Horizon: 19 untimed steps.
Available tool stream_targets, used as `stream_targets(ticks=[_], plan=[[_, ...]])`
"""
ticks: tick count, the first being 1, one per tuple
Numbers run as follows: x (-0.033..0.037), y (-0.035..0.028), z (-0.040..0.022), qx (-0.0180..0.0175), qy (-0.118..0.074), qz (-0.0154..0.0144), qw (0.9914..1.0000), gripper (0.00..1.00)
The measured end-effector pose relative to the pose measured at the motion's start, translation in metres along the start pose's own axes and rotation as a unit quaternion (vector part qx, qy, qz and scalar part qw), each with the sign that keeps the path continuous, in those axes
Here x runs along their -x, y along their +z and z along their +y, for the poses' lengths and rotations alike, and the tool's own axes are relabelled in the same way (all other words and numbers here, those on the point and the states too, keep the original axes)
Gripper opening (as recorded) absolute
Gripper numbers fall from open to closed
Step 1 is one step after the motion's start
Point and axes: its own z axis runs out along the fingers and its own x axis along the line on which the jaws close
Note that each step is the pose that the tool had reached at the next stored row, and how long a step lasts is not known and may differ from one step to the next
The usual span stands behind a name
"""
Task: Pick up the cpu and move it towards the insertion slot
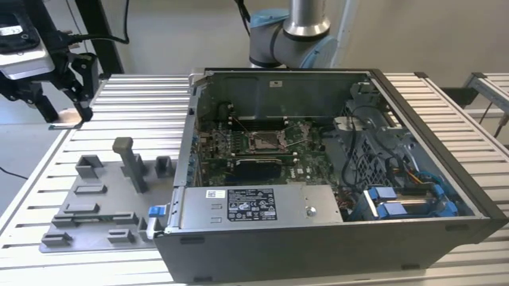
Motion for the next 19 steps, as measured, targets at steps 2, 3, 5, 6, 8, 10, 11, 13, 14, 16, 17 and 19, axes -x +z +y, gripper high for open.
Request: stream_targets(ticks=[2,3,5,6,8,10,11,13,14,16,17,19], plan=[[0.0024,0.0,-0.0001,0.0,0.0,0.0,1.0,0.0],[0.0035,-0.0001,-0.0001,0.0,0.0,0.0,1.0,0.0],[0.0063,-0.0001,-0.0002,0.0,0.0,0.0,1.0,0.0],[0.008,-0.0002,-0.0002,0.0,0.0,0.0,1.0,0.0],[0.0114,-0.0002,-0.0003,0.0,0.0,0.0,1.0,0.0],[0.015,-0.0003,-0.0004,0.0,0.0,0.0,1.0,0.0],[0.0166,-0.0003,-0.0005,0.0,0.0,0.0,1.0,0.0],[0.0201,-0.0004,-0.0006,0.0,0.0,0.0,1.0,0.0],[0.0217,-0.0004,-0.0006,0.0,0.0,0.0,1.0,0.0],[0.0248,-0.0004,-0.0007,0.0,0.0,0.0,1.0,0.0],[0.0264,-0.0005,-0.0008,0.0,0.0,0.0,1.0,0.0],[0.0293,-0.0005,-0.0008,0.0,0.0,0.0,1.0,0.0]])
